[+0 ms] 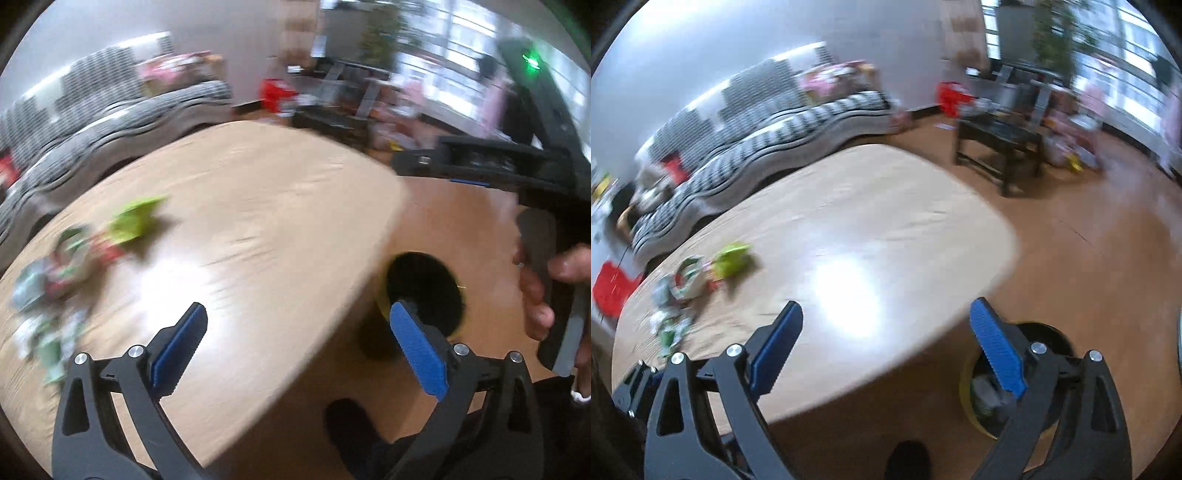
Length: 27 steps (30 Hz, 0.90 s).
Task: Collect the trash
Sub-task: 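Move both tools back over the remaining trash on the table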
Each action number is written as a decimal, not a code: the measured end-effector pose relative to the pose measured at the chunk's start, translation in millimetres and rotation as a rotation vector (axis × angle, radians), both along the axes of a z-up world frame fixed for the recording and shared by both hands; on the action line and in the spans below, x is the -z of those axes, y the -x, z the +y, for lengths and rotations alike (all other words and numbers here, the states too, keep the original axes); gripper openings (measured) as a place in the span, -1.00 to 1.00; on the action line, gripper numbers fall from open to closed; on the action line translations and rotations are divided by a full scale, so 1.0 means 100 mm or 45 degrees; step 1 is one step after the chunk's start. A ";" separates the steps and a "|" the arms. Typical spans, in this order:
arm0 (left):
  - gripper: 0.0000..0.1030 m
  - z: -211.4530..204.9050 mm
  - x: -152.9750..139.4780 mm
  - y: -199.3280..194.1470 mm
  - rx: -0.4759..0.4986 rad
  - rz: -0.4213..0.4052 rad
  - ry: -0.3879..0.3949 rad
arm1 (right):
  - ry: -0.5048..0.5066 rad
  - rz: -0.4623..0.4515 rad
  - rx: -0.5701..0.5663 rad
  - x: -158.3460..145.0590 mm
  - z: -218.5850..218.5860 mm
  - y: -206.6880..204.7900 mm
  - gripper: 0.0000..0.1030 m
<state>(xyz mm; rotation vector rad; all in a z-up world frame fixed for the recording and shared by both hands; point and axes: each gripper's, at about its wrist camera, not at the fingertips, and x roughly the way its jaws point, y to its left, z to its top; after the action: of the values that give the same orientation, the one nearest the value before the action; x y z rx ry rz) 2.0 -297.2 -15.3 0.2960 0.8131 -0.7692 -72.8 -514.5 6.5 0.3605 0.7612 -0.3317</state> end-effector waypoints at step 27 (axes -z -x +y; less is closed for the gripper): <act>0.87 2.33 0.28 -1.07 -0.587 0.100 -0.005 | 0.019 0.056 -0.462 0.10 2.14 -1.62 0.72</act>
<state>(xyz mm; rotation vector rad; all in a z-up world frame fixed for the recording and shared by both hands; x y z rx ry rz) 108.7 -64.7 -43.3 0.0747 0.9140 -0.3481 89.1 -300.2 -3.9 0.1960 0.8497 -0.0040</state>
